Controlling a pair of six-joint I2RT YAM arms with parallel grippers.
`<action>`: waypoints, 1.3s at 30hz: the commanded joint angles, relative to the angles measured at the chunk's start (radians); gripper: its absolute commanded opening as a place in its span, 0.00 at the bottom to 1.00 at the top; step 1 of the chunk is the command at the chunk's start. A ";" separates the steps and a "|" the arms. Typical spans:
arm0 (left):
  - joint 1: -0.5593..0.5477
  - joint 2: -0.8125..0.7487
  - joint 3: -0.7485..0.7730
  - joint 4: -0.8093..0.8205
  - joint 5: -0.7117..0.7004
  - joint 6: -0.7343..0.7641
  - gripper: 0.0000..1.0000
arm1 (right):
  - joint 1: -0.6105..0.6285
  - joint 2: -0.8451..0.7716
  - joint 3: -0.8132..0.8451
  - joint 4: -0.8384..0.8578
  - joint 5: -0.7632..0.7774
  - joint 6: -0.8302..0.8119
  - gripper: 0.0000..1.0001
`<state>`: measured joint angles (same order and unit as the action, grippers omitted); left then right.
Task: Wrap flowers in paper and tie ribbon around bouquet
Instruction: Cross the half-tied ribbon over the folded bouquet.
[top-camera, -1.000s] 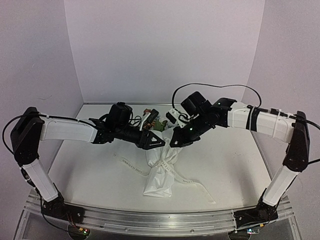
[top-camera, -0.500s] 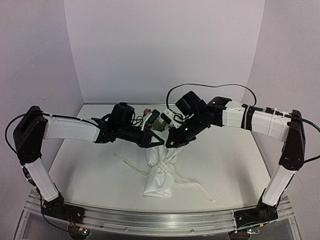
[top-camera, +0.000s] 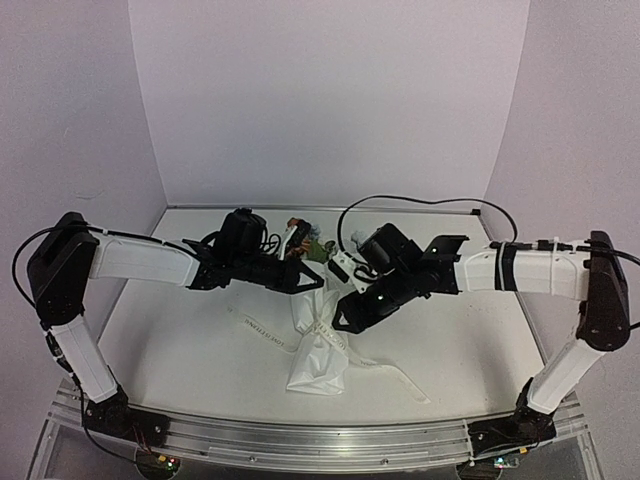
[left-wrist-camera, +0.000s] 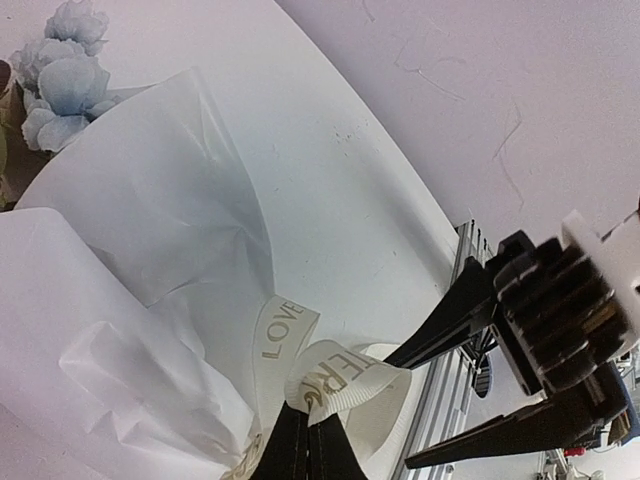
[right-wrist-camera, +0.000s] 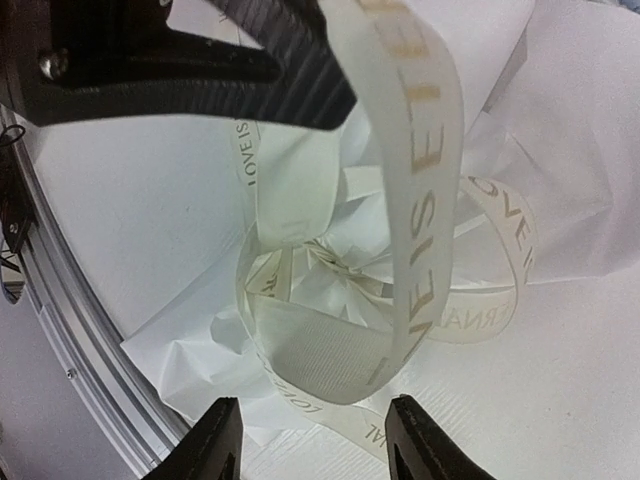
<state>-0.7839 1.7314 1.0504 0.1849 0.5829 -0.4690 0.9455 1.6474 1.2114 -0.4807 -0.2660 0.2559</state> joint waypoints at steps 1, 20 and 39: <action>0.017 0.008 0.019 0.028 0.018 -0.040 0.00 | 0.031 -0.007 -0.027 0.179 0.040 0.021 0.52; 0.057 0.040 0.027 0.007 0.097 -0.074 0.00 | 0.072 0.086 0.002 0.176 0.110 -0.006 0.44; 0.074 0.056 0.027 -0.012 0.322 -0.041 0.00 | 0.072 0.066 -0.026 0.135 0.023 -0.035 0.47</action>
<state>-0.7200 1.7869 1.0504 0.1759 0.8036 -0.5361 1.0111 1.7298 1.1885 -0.3404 -0.2284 0.2411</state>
